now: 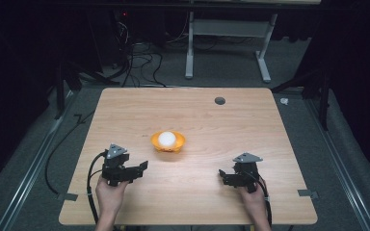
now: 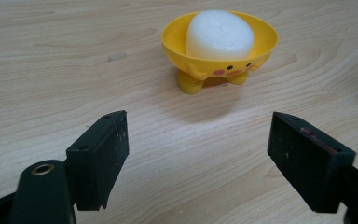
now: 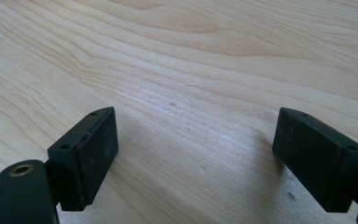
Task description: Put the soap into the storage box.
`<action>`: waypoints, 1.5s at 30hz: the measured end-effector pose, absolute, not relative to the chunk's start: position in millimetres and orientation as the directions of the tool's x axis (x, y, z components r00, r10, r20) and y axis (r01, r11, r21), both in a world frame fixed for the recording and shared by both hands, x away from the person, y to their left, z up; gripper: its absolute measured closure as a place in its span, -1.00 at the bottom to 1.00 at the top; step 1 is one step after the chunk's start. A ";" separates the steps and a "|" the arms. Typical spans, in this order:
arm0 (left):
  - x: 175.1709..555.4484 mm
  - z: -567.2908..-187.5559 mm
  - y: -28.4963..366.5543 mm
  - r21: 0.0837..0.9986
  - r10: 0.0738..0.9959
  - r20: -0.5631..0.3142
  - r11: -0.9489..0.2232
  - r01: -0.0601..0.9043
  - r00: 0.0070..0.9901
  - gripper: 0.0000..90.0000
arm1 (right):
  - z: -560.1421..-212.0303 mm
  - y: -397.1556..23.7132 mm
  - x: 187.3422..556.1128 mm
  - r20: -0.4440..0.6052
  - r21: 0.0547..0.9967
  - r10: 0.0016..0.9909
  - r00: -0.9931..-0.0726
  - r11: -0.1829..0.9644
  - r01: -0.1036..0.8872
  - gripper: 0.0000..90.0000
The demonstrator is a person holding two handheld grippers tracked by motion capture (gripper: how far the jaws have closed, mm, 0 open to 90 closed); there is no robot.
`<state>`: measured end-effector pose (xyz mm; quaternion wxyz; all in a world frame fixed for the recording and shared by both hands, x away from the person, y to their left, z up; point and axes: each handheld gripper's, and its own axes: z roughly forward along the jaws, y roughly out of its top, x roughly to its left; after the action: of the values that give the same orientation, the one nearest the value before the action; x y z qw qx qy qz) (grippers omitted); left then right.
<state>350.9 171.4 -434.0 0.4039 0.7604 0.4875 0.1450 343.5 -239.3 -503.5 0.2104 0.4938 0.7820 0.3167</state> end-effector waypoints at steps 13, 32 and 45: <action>350.1 -443.1 174.6 0.746 0.868 -0.172 -0.194 0.638 0.466 -0.53 | -503.5 -239.3 343.5 -0.016 0.703 0.906 -0.424 0.312 0.639 -0.67; 350.6 -459.0 180.0 0.724 0.880 -0.182 -0.183 0.665 0.439 -0.53 | -503.5 -239.2 343.4 -0.016 0.703 0.906 -0.423 0.311 0.640 -0.67; 349.1 -470.1 181.1 0.710 0.888 -0.179 -0.181 0.680 0.423 -0.53 | -503.5 -239.2 343.4 -0.016 0.703 0.906 -0.423 0.311 0.640 -0.67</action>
<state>349.1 181.1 -470.1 0.3745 0.7557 0.5190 0.1390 343.4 -239.2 -503.5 0.2104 0.4943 0.7818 0.3166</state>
